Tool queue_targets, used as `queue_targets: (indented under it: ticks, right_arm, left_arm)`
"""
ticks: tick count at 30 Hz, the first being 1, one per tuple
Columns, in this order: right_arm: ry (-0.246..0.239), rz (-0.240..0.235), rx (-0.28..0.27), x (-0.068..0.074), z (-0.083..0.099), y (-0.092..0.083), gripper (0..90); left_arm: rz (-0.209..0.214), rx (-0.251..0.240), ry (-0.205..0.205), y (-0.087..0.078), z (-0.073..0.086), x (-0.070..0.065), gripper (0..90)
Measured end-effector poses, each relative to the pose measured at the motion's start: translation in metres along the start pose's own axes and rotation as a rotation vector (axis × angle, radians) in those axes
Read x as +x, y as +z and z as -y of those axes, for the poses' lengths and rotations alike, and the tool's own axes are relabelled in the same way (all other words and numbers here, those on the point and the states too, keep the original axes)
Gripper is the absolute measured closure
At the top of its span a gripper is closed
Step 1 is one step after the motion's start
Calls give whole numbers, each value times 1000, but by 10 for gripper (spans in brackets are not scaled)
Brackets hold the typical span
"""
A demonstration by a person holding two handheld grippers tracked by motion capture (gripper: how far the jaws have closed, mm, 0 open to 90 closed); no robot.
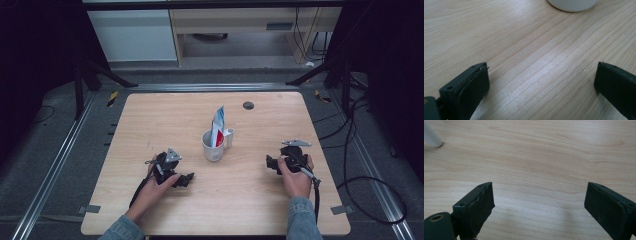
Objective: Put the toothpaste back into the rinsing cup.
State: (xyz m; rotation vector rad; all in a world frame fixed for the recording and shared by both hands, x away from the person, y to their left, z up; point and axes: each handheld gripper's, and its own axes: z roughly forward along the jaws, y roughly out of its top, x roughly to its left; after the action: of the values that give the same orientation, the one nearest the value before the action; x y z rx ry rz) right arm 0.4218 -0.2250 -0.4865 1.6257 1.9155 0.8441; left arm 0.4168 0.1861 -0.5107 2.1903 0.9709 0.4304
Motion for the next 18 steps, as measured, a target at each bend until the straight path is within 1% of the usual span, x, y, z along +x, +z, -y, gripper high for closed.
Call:
queue_targets:
  ticks: [4,5,11,12,16,18]
  right_arm:
    - [17,-3,2,-2,3,5,92]
    - [28,-3,1,-2,3,6,93]
    - [50,1,2,-4,7,13,94]
    - [45,6,0,-4,8,14,94]
    - [60,9,9,-5,12,18,93]
    - [57,19,-1,-5,14,18,93]
  left_arm:
    - [0,0,0,0,0,0,0]
    - [0,0,0,0,0,0,0]
    - [0,0,0,0,0,0,0]
    - [0,0,0,0,0,0,0]
    - [0,0,0,0,0,0,0]
    - [0,0,0,0,0,0,0]
